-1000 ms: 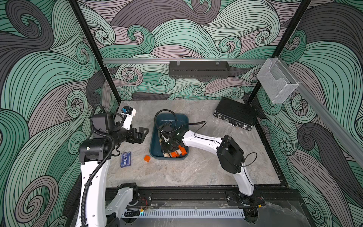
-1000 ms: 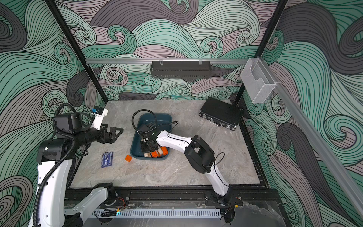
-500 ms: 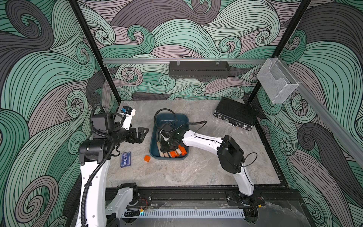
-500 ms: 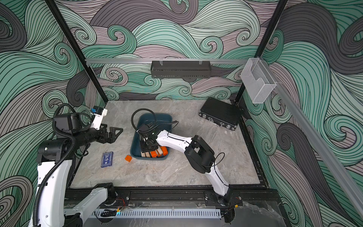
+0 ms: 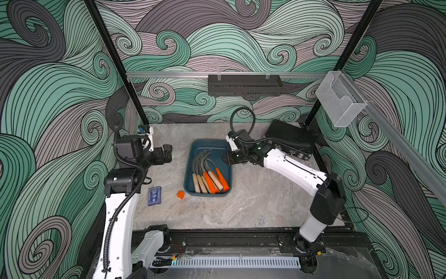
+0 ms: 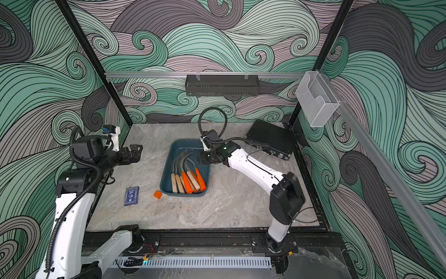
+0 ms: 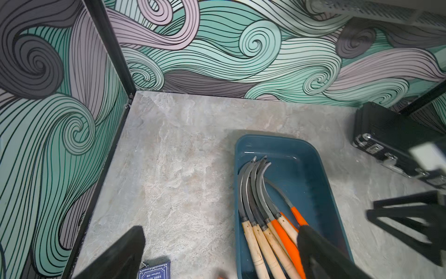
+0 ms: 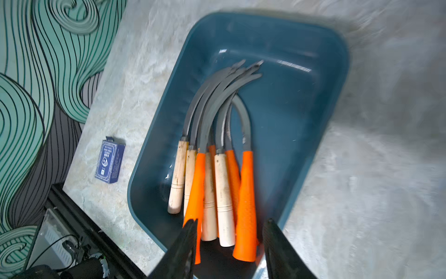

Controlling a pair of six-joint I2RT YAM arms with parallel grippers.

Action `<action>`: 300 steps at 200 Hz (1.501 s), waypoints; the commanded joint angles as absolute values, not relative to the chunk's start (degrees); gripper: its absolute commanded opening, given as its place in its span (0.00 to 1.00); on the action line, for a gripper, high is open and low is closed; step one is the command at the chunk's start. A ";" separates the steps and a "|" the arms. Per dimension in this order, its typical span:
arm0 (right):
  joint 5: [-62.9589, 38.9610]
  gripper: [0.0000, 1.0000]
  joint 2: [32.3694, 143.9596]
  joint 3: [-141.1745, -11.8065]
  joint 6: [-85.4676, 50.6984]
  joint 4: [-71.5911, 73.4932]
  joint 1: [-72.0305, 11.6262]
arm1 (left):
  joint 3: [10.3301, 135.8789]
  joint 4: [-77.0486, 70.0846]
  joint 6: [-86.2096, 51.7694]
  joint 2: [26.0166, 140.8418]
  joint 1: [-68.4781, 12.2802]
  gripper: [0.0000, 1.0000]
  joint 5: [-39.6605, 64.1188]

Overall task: Put small sickles into storage boxes
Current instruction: Reset both arms

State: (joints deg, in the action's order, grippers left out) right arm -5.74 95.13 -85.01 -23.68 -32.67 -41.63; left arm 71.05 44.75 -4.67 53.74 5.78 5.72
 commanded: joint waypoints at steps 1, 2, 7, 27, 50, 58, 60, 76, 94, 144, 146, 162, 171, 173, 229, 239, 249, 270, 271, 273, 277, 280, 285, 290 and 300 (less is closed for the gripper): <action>-4.14 0.50 88.58 -81.91 -16.18 -30.60 -40.15 | 67.75 38.43 -10.55 54.29 8.46 0.99 1.73; -3.96 0.50 88.28 -81.73 -15.91 -30.51 -40.07 | 67.58 38.33 -10.72 54.35 8.54 0.99 1.74; -3.16 0.51 86.90 -80.75 -14.41 -30.25 -39.76 | 66.70 37.88 -11.43 54.80 9.31 0.99 1.89; 0.18 0.53 81.44 -76.76 -10.02 -28.81 -39.13 | 62.38 33.96 -13.87 56.01 13.18 0.98 3.00; 1.27 0.62 75.58 -71.27 -7.15 -26.63 -38.58 | 57.87 29.26 -17.41 58.85 19.25 0.99 8.29; -0.15 0.67 73.70 -70.24 -6.38 -27.76 -38.20 | 56.34 27.66 -17.55 59.63 20.21 0.99 8.93; -0.52 0.69 73.29 -69.99 -6.12 -27.97 -38.05 | 55.99 27.15 -17.40 59.80 20.32 0.99 8.96; -0.97 0.99 69.05 -65.75 -6.09 -26.13 -37.14 | 51.66 21.56 -15.28 60.25 20.43 0.99 8.88; -1.50 0.99 64.24 -60.77 -6.60 -23.02 -35.79 | 46.62 14.96 -15.00 60.38 20.39 0.98 9.55; 3.38 0.99 57.98 -50.42 -6.47 -20.91 -28.86 | 28.22 -16.73 -10.61 62.59 18.35 0.99 15.37; 3.94 0.99 57.80 -49.91 -6.43 -20.92 -28.62 | 27.93 -17.39 -10.61 62.89 18.19 0.99 15.18; 7.91 0.99 56.03 -44.43 -5.51 -14.48 -27.37 | 26.06 -23.26 -10.05 66.87 17.06 0.98 14.76; 10.44 0.99 54.52 -40.62 -4.80 -10.32 -27.03 | 25.31 -26.75 -9.95 69.60 16.24 0.99 14.19; 11.05 0.99 54.15 -39.71 -4.65 -9.24 -26.95 | 25.22 -27.47 -9.89 70.33 15.99 0.99 14.12; 22.07 0.99 53.74 -25.63 -2.10 12.25 -15.87 | 25.83 -36.23 -7.49 82.50 10.09 0.99 4.24; 22.63 0.99 55.77 -25.05 -4.30 15.10 -13.27 | 24.75 -39.00 -6.04 83.41 8.16 0.99 1.95; 23.17 0.99 58.81 -23.13 -3.84 22.33 -11.89 | 22.09 -47.28 -4.37 86.87 7.21 0.99 1.37; 23.25 0.99 67.51 -21.57 -1.08 32.83 -9.43 | 22.48 -51.04 -3.23 89.78 6.77 0.99 1.84; 23.27 0.99 67.94 -21.60 -1.16 33.11 -9.33 | 22.67 -50.53 -3.24 89.63 6.77 0.99 1.75; 23.29 0.99 68.71 -21.55 -1.21 33.96 -9.10 | 23.14 -49.00 -3.25 89.25 6.77 0.99 1.73; 22.90 0.99 70.49 -21.47 -1.23 35.87 -8.82 | 24.03 -45.66 -3.27 88.25 6.72 0.98 1.63; 22.56 0.99 71.85 -21.31 -1.10 37.40 -8.67 | 24.72 -42.50 -3.86 87.24 6.64 0.98 1.50; 21.81 0.99 74.23 -21.31 0.14 39.41 -8.61 | 25.77 -38.63 -4.92 86.14 6.63 0.99 0.64; 21.45 0.99 76.75 -21.36 1.01 41.58 -8.61 | 25.08 -41.29 -4.58 86.66 6.52 0.98 0.48; 21.21 0.99 80.37 -21.68 3.23 46.10 -8.57 | 23.45 -46.64 -3.25 88.16 6.59 0.98 1.26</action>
State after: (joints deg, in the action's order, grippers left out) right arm 21.12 73.54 -21.93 -1.17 29.74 -8.93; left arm 22.59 -41.47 -5.02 88.55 6.81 3.03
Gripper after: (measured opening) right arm 0.992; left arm 0.986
